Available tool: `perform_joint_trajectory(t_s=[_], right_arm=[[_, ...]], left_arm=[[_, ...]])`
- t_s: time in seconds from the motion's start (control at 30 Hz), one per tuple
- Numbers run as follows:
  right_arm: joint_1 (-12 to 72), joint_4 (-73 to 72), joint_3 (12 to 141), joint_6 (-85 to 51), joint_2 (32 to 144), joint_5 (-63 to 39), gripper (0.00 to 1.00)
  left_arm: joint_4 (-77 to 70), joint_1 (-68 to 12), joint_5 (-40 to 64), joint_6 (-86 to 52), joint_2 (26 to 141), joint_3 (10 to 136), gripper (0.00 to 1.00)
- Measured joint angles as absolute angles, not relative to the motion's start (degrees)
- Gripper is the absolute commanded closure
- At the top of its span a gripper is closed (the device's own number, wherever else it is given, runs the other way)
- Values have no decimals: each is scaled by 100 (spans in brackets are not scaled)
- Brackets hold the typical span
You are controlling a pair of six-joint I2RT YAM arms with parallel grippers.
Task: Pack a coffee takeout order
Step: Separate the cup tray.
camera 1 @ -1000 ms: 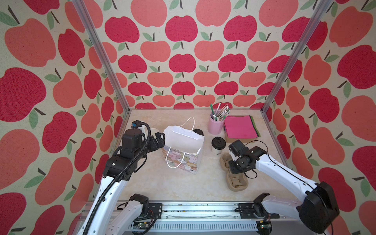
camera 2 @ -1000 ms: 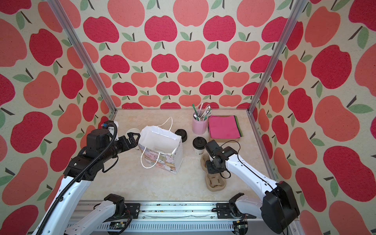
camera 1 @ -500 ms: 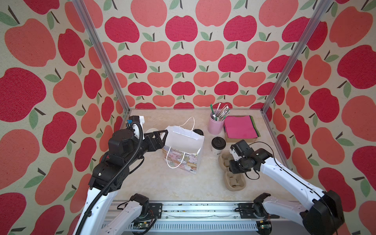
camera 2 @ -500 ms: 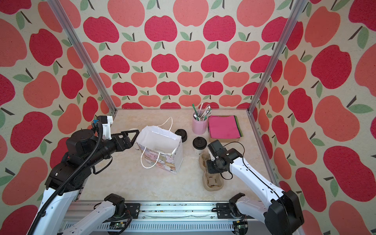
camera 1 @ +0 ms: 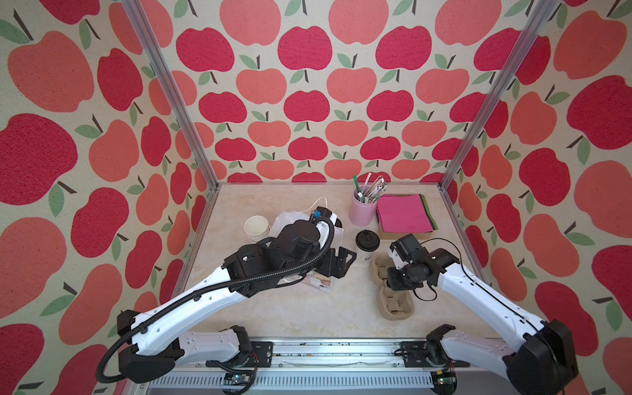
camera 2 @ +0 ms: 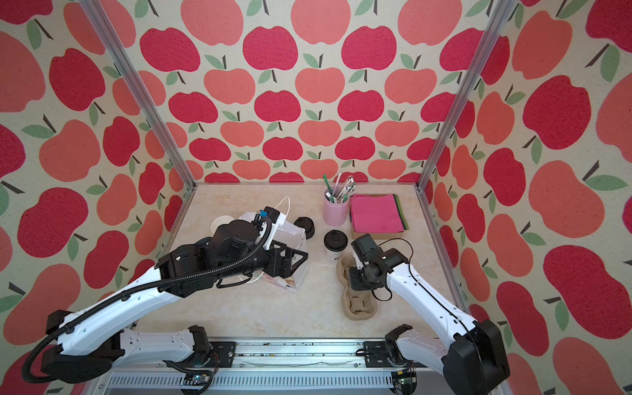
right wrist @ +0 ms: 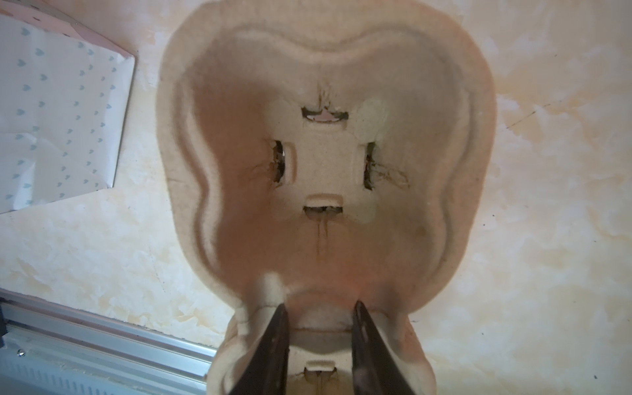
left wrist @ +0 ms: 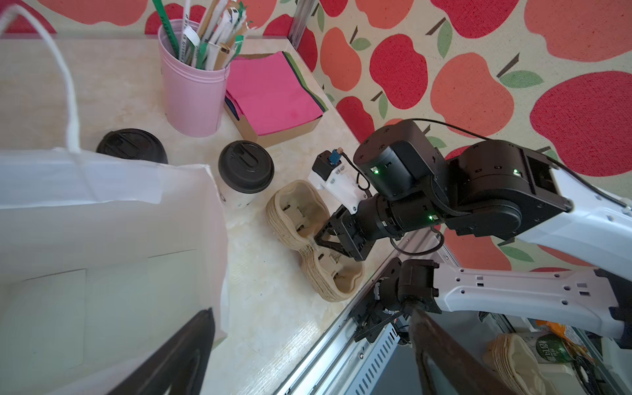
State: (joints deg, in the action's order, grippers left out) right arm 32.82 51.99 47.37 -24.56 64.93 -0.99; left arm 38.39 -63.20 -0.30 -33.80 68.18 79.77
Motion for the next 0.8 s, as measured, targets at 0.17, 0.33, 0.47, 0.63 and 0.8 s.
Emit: perform_joint_trajectory(t_s=[0.17,0.33,0.47,0.63,0.8], right_arm=[[3234,5203,4685,-2477,6479,-104,73],[3159,5229,4598,-2539,6383,-115,73],[3109,5245,4571,-2598,6296,-115,73],[3072,5245,4488,-2687,6198,-115,73],[3026,5260,4421,-2738,6053,-115,73]], left_arm=[[3634,-6724,-67,-3824,7546,8064,11],[3356,-6860,60,-4233,8125,8062,11],[2989,-6866,228,-4543,8414,8062,12],[2580,-6831,416,-4930,8919,8064,18],[2206,-6622,681,-5393,9288,7874,23]])
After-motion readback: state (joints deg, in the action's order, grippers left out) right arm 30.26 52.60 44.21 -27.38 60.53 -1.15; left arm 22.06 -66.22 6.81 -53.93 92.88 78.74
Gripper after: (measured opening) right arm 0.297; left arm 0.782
